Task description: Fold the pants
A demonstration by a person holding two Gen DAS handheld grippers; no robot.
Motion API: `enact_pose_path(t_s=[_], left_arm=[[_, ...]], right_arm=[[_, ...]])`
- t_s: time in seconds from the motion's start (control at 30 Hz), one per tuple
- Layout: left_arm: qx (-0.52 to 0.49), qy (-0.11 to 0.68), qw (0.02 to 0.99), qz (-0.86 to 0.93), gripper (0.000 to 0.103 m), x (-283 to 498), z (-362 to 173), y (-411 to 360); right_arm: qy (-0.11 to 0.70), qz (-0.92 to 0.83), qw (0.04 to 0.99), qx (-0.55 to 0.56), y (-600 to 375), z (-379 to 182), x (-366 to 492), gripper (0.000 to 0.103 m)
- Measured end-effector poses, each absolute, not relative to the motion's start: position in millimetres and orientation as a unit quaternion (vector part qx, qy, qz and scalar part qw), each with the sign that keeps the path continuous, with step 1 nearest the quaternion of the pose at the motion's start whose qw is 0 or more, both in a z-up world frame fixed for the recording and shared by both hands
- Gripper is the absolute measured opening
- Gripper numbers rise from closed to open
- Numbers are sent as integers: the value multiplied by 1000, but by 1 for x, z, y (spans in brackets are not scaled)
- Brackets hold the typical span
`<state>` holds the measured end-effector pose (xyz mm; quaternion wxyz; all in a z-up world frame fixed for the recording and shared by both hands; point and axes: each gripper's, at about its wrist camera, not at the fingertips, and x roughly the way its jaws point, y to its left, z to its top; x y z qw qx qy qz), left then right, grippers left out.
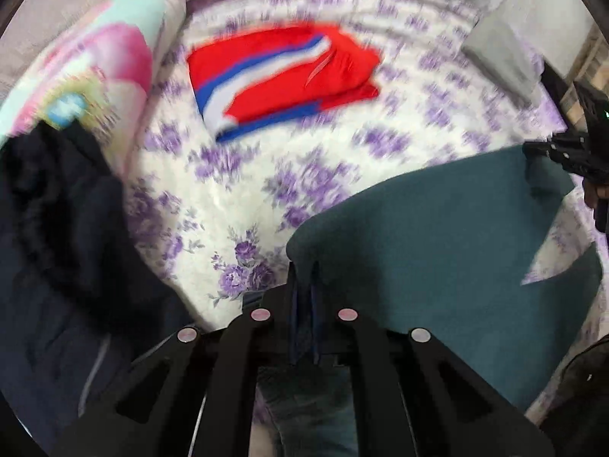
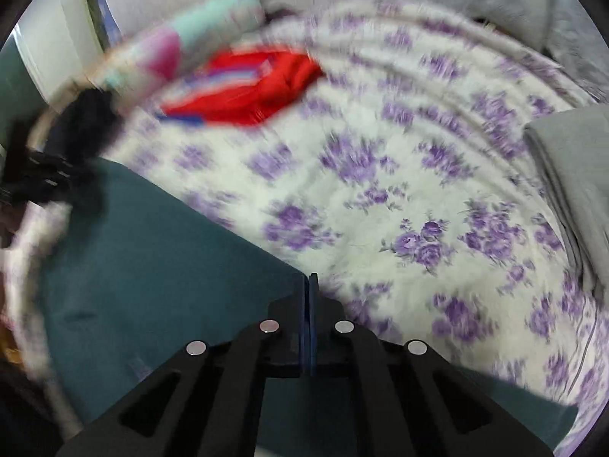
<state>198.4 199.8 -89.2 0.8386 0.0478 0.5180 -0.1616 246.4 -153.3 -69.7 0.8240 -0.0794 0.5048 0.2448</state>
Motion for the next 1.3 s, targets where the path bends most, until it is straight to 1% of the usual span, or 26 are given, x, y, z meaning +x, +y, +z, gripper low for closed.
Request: enact_pose_path(t_s=[0.13, 0.23, 0.3, 0.4, 0.43, 0.47, 0.53, 0.57, 0.6, 0.63, 0.67, 0.7, 0.77, 0.83, 1.07, 1.17, 1.3], left_arm=[[55, 485, 855, -173, 4, 153, -47, 196], [34, 485, 857, -174, 4, 111, -34, 201], [33, 500, 849, -167, 5, 83, -44, 200], [25, 548, 825, -137, 5, 56, -82, 198], [27, 558, 820, -125, 9, 51, -93, 198], [28, 577, 809, -106, 11, 43, -108, 200], [21, 598, 798, -77, 19, 32, -120, 202], [12, 595, 800, -73, 20, 27, -118, 205], [3, 588, 806, -67, 29, 22, -112, 207], [4, 584, 810, -60, 52, 18, -108, 209], [11, 573, 819, -41, 62, 13, -99, 211], [17, 554, 832, -23, 69, 6, -91, 214], [13, 545, 838, -17, 69, 1, -81, 219], [-15, 557, 830, 1, 69, 2, -80, 226], [-178, 633, 752, 40, 69, 11, -111, 235], [-270, 635, 722, 40, 69, 13, -119, 234], [-330, 634, 699, 28, 69, 22, -123, 226]], right_arm=[[486, 295, 821, -48, -175, -27, 184, 2], [500, 329, 801, -2, -190, -21, 125, 2], [520, 337, 785, 11, -190, -34, 92, 2], [570, 329, 752, 32, -179, -78, 58, 2], [586, 324, 743, 26, -173, -94, 46, 3], [597, 318, 736, 26, -169, -104, 41, 6], [618, 296, 728, 27, -164, -125, 30, 9], [618, 290, 730, 32, -164, -128, 26, 13], [615, 293, 731, 46, -166, -124, 24, 22], [612, 296, 731, 54, -167, -119, 22, 35], [607, 302, 733, 58, -168, -113, 19, 39], [601, 308, 735, 57, -168, -107, 17, 39], [594, 308, 741, 52, -171, -97, 16, 39], [588, 301, 749, 60, -176, -92, 18, 39], [566, 268, 775, 81, -195, -78, 23, 39], [557, 255, 785, 95, -206, -74, 20, 40], [550, 244, 791, 109, -220, -72, 13, 42]])
